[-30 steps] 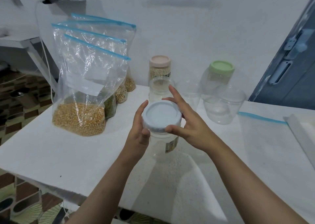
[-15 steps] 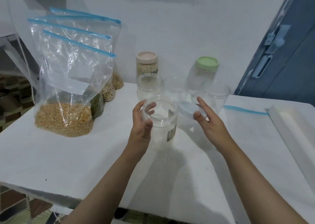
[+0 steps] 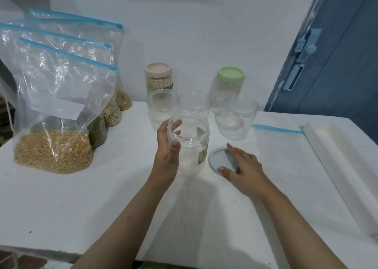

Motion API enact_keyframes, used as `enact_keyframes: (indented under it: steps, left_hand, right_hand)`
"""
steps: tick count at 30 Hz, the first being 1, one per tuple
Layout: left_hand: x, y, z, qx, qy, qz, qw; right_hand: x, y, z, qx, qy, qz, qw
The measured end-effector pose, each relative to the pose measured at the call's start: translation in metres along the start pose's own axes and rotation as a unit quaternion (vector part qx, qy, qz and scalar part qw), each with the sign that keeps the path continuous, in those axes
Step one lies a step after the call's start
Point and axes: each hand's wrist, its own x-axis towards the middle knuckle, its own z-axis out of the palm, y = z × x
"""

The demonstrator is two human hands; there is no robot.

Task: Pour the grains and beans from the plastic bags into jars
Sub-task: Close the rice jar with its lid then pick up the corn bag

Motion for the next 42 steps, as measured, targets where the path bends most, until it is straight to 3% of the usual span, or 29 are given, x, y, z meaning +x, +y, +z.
enact_keyframes:
  steps: [2,5,10,17,22,27,31,37,42]
  left_hand:
    - [-0.001,-0.001,0.000,0.006,0.001,0.007,1.000]
    - [-0.006,0.007,-0.002,0.019,0.009,0.021,1.000]
    - [-0.005,0.042,-0.014,0.021,0.089,0.070,0.993]
    - [0.004,0.090,-0.078,-0.012,0.193,0.180,0.965]
    - [0.015,0.094,-0.156,0.023,0.269,0.188,0.944]
    - [0.032,0.075,-0.249,0.083,0.281,0.148,0.945]
    - [0.052,0.041,-0.311,0.122,0.281,0.099,0.947]
    - [0.079,-0.001,-0.365,0.170,0.221,-0.048,0.959]
    - [0.081,-0.018,-0.382,0.085,0.166,-0.067,0.980]
  right_hand:
    - [-0.004,-0.008,-0.004,0.084,0.043,-0.016,0.995]
    - [-0.018,-0.033,-0.019,0.237,0.141,-0.041,0.961]
    - [-0.030,-0.090,-0.049,0.284,0.242,-0.151,0.915]
    - [-0.024,-0.184,-0.060,0.281,0.244,-0.248,0.894]
    - [-0.009,-0.257,-0.030,0.302,0.236,-0.293,0.876]
    - [0.019,-0.326,0.027,0.335,0.168,-0.244,0.895]
    - [0.052,-0.361,0.077,0.335,0.139,-0.130,0.923]
    - [0.080,-0.390,0.132,0.377,0.075,0.027,0.923]
    - [0.084,-0.408,0.144,0.421,0.143,0.032,0.895]
